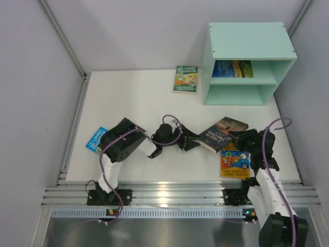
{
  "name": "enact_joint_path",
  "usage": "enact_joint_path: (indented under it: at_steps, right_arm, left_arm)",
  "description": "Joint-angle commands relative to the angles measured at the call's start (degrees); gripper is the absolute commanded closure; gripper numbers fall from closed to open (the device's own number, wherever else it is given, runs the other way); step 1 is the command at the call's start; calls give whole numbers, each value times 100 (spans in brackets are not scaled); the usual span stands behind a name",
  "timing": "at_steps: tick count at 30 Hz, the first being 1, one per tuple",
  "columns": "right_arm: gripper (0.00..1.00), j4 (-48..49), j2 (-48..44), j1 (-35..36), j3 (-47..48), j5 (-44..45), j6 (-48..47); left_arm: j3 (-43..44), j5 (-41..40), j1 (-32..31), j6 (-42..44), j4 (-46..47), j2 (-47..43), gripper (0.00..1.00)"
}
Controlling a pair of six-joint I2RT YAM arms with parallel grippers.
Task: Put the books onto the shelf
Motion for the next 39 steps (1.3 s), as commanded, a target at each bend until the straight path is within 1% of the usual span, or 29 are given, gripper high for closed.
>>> enact_joint_path:
  at_steps: [1, 3, 5, 6, 7, 8, 9, 10, 11, 12, 13, 14, 15, 17, 18, 19, 20, 21, 22, 26, 27, 29, 36, 39]
  right_arm:
    - [100, 50, -504, 54, 802, 116, 295]
    - [100, -64, -741, 45, 926, 247, 392]
    - [100, -161, -839, 45, 1190, 353, 446]
    - [100, -248, -865, 45, 1295, 441, 437]
    - [100, -258, -866, 45, 1496, 476, 437]
    - [100, -258, -857, 45, 1603, 537, 428]
    - [100, -267, -779, 45, 1717, 564, 411]
    - [100, -275, -734, 36, 1944, 582, 384]
    - [100, -275, -682, 36, 2059, 608, 367]
    - [100, -284, -577, 36, 2322, 678, 332]
    - [100, -302, -532, 28, 2446, 740, 236]
    - [100, -319, -453, 27, 2560, 940, 174]
    - [100, -319, -426, 27, 2666, 1047, 121]
    - [100, -293, -365, 10, 2895, 1266, 50]
    - [100, -163, -304, 1, 2974, 1424, 41]
    - [100, -48, -277, -25, 2992, 1478, 50]
    - [100, 223, -225, -34, 3010, 1531, 68]
    - [100, 313, -181, -34, 3036, 1531, 68]
    - [100, 505, -128, -60, 3097, 1540, 59]
    - [100, 1059, 83, -60, 3081, 1890, 67]
    - [100, 1278, 144, -60, 3054, 1987, 103]
    - [100, 1420, 224, -60, 3045, 2216, 164]
    - [100, 1947, 707, -69, 3370, 2418, 234]
    - [100, 2342, 865, -69, 3405, 2550, 340]
  left_arm:
    - [-140, 183, -15, 128, 637, -555, 46]
    - [-184, 227, 29, 207, 514, -705, 44]
    - [-237, 236, 82, 435, 172, -1012, 43]
    - [-246, 227, 91, 749, 23, -1144, 38]
    - [-255, 175, 108, 961, -187, -1458, 27]
    - [-203, 131, 169, 1181, -990, -1636, 25]
    - [-167, 78, 196, 1401, -1381, -1803, 23]
    - [-132, 17, 231, 1821, -1794, -2144, 21]
    - [-80, -123, 292, 2025, -2390, -2312, 17]
    - [-36, -194, 328, 2375, -2752, -2619, 15]
    - [17, -256, 354, 2552, -3069, -2778, 7]
    - [139, -430, 433, 2885, -3716, -3058, 4]
    - [210, -502, 460, 3045, -4010, -3061, 1]
    - [385, -686, 547, 3344, -4555, -3455, 1]
    - [430, -878, 574, 3598, -4949, -3744, 1]
    - [465, -967, 600, 3722, -5145, -3886, 1]
    - [527, -1046, 618, 3854, -5260, -4027, 1]
    - [545, -1117, 627, 4160, -5313, -4159, 1]
    - [580, -1178, 627, 4276, -5488, -4386, 1]
    - [887, -1320, 636, 4681, -6059, -4713, 1]
    - [914, -1328, 644, 4742, -6104, -4809, 1]
    - [923, -1311, 645, 4743, -6122, -4906, 1]
    - [888, -1249, 653, 4760, -6122, -5126, 1]
    - [888, -1241, 662, 4795, -6148, -5171, 1]
